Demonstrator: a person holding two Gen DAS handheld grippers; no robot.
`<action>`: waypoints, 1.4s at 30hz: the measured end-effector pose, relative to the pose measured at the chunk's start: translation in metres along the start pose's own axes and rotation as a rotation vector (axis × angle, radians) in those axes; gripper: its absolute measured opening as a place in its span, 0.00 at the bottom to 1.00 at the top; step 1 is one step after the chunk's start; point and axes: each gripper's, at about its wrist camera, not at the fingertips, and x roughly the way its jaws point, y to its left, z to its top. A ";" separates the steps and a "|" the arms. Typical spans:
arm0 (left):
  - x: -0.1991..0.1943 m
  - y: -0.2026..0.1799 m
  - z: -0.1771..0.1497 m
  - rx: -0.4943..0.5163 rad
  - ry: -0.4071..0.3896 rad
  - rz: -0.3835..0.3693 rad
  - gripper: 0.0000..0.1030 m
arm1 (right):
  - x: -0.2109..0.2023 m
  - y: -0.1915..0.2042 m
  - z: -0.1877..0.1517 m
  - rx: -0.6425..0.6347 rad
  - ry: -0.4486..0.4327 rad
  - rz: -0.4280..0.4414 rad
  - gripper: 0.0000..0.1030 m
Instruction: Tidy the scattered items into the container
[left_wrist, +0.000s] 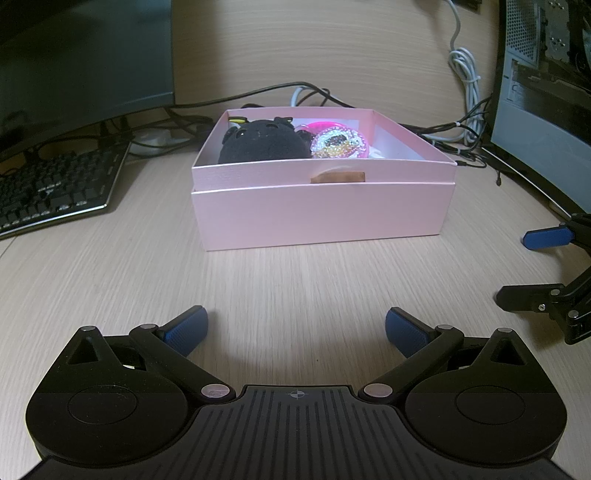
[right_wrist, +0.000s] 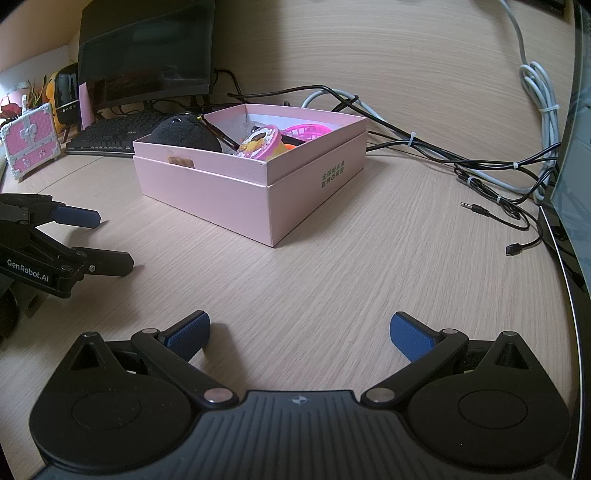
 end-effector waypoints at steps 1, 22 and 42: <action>0.000 0.000 0.000 0.000 0.000 0.000 1.00 | 0.000 0.000 0.000 0.000 0.000 0.000 1.00; 0.001 0.000 0.002 -0.009 0.023 0.005 1.00 | 0.000 0.000 0.000 0.000 0.000 0.000 1.00; 0.001 0.000 0.001 -0.015 0.018 0.016 1.00 | 0.000 0.000 0.000 0.000 0.000 0.000 1.00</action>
